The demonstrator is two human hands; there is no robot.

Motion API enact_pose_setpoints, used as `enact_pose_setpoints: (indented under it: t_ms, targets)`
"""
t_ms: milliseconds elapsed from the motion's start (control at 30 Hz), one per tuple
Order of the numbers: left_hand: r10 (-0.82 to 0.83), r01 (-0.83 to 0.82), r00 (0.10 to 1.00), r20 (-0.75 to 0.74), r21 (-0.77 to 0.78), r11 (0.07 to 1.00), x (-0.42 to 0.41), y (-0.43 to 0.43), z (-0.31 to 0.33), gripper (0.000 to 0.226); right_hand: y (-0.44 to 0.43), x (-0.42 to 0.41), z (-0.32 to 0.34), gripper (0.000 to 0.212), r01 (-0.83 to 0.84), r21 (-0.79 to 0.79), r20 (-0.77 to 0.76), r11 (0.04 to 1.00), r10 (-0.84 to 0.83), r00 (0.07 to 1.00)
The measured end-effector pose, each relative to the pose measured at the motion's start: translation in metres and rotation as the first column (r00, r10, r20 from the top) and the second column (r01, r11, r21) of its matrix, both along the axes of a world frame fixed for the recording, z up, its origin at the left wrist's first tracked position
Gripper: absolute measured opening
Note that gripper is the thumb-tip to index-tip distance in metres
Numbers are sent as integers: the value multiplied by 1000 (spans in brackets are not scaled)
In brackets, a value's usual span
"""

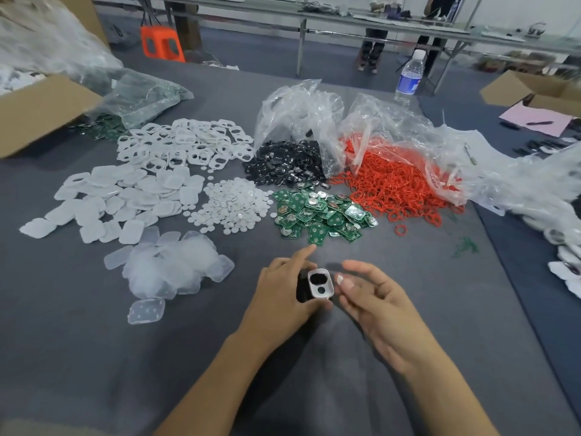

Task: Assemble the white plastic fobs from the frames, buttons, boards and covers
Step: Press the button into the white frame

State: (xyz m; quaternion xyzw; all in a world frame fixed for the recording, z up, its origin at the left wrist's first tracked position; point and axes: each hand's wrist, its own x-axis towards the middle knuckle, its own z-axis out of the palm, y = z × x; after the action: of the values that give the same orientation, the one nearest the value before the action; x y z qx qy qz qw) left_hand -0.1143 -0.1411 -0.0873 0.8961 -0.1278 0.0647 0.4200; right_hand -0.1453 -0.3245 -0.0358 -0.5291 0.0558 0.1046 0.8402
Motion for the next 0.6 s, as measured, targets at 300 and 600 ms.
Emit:
enact_pose_setpoints:
  t_ms: [300, 600]
  targets:
    - [-7, 7, 1000, -8, -39, 999, 0, 0, -1, 92, 4, 19, -6, 18, 276, -922, 371, 272, 408, 834]
    - [-24, 23, 999, -33, -32, 999, 0, 1, -1, 94, 6, 34, -1, 27, 104, -941, 239, 322, 416, 877]
